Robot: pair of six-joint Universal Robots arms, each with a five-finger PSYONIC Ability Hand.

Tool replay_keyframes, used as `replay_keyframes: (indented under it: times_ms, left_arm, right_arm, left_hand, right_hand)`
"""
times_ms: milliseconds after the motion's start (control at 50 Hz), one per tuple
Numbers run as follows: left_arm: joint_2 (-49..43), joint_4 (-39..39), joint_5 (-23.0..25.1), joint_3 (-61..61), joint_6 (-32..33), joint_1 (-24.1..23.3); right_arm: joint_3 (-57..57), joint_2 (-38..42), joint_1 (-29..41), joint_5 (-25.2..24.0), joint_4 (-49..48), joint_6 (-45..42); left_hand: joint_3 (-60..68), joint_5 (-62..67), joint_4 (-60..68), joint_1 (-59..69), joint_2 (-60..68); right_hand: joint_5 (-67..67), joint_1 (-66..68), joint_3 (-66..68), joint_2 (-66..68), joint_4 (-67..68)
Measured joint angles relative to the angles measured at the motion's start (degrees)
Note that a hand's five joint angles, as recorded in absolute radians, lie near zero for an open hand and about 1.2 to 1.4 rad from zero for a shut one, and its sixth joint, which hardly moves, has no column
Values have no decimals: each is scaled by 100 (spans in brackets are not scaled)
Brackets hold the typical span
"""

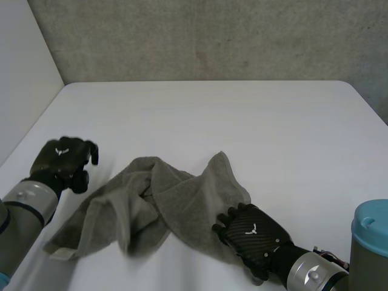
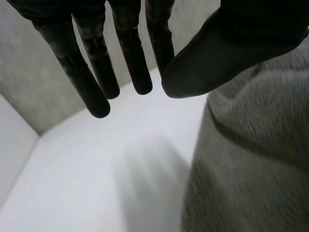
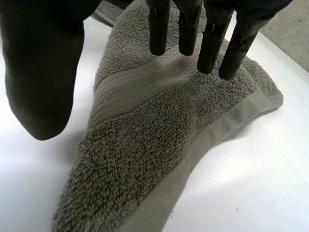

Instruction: Fold the towel.

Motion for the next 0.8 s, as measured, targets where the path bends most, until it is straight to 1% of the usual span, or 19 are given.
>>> replay_keyframes:
  times_ms: [20, 40, 60, 100, 120, 180, 220, 300, 340, 380, 400, 440, 460, 520, 580, 620, 720, 800]
  left_arm:
    - [-42, 5, 7, -57, -23, 34]
    - [-63, 8, 10, -91, -33, 49]
    - [-102, 10, 16, -169, -47, 68]
    - [-140, 18, 20, -262, -57, 82]
    - [-158, 19, 22, -326, -58, 84]
    - [-174, 20, 23, -440, -53, 77]
    - [-160, 16, 25, -511, -49, 68]
    - [-69, -3, 30, -615, -42, 48]
    - [91, -21, 51, -700, -40, 29]
    - [218, -30, 82, -753, -39, 16]
    - [352, -34, 142, -806, -39, 2]
    - [611, -41, 309, -911, -38, -18]
    - [683, -41, 369, -937, -38, -23]
    - [1078, -45, 790, -1102, -31, -48]
    - [1299, -45, 1143, -1211, -21, -76]
    - [1429, -45, 1492, -1297, -10, -128]
    - [1343, -43, 2056, -1374, 23, -350]
    - [1041, -49, 2191, -1343, 80, -545]
  right_arm:
    - [-3, 31, 17, 9, -35, 24]
    - [-6, 51, 25, 13, -53, 34]
    - [-18, 102, 35, 25, -87, 52]
    - [-35, 166, 39, 36, -116, 63]
    - [-48, 214, 37, 48, -131, 64]
    - [-75, 299, 27, 76, -157, 57]
    - [-86, 337, 15, 96, -171, 50]
    - [-101, 372, -12, 139, -201, 37]
    - [-109, 380, -26, 188, -242, 32]
    - [-112, 380, -32, 224, -276, 31]
    - [-114, 383, -37, 263, -312, 31]
    - [-120, 393, -46, 329, -375, 29]
    - [-122, 398, -48, 346, -390, 28]
    - [-146, 439, -62, 440, -462, 26]
    - [-176, 484, -68, 490, -490, 24]
    - [-204, 535, -71, 529, -504, 23]
    - [-263, 609, -75, 556, -513, 42]
    - [-306, 619, -132, 559, -529, 109]
  left_hand:
    - [3, -245, 269, 606, 481]
    - [-18, -434, 373, 927, 714]
    - [-26, -1044, 320, 1219, 853]
    - [-599, -2038, -375, 656, 317]
    - [-1423, -2807, -1095, 37, -330]
    - [-2947, -4226, -2482, -1365, -1719]
    - [-3490, -4774, -2948, -1836, -2210]
    - [-4164, -5488, -3602, -2451, -2867]
    - [-4544, -5885, -3953, -2823, -3240]
    - [-4749, -6100, -4154, -3040, -3416]
    - [-5009, -6372, -4424, -3284, -3623]
    - [-5456, -6811, -4857, -3722, -4052]
    - [-5495, -6877, -4915, -3776, -4112]
    - [-5610, -7028, -5044, -3883, -4323]
    - [-5633, -7042, -5045, -3901, -4332]
    - [-5635, -7050, -5045, -3903, -4335]
    - [-5635, -7047, -5045, -3903, -4334]
    - [-5614, -6968, -5031, -3890, -4304]
  right_hand:
    - [71, 20, 24, 0, 20]
    - [108, 41, 48, 0, 38]
    - [228, 119, 141, 38, 141]
    - [412, 281, 323, 188, 326]
    - [531, 365, 445, 317, 460]
    - [828, 660, 773, 667, 791]
    - [1060, 927, 1023, 948, 1052]
    - [1706, 1657, 1674, 1630, 1690]
    - [2537, 2487, 2541, 2513, 2557]
    - [3025, 3038, 3043, 2994, 3063]
    - [3616, 3646, 3675, 3622, 3649]
    - [4453, 4438, 4421, 4404, 4467]
    - [4735, 4766, 4682, 4682, 4741]
    - [5752, 5651, 5648, 5546, 5719]
    - [5844, 5695, 5858, 5584, 5903]
    - [5844, 5702, 5860, 5584, 5911]
    - [5844, 5695, 5860, 5584, 5911]
    - [5844, 5691, 5860, 5584, 5911]
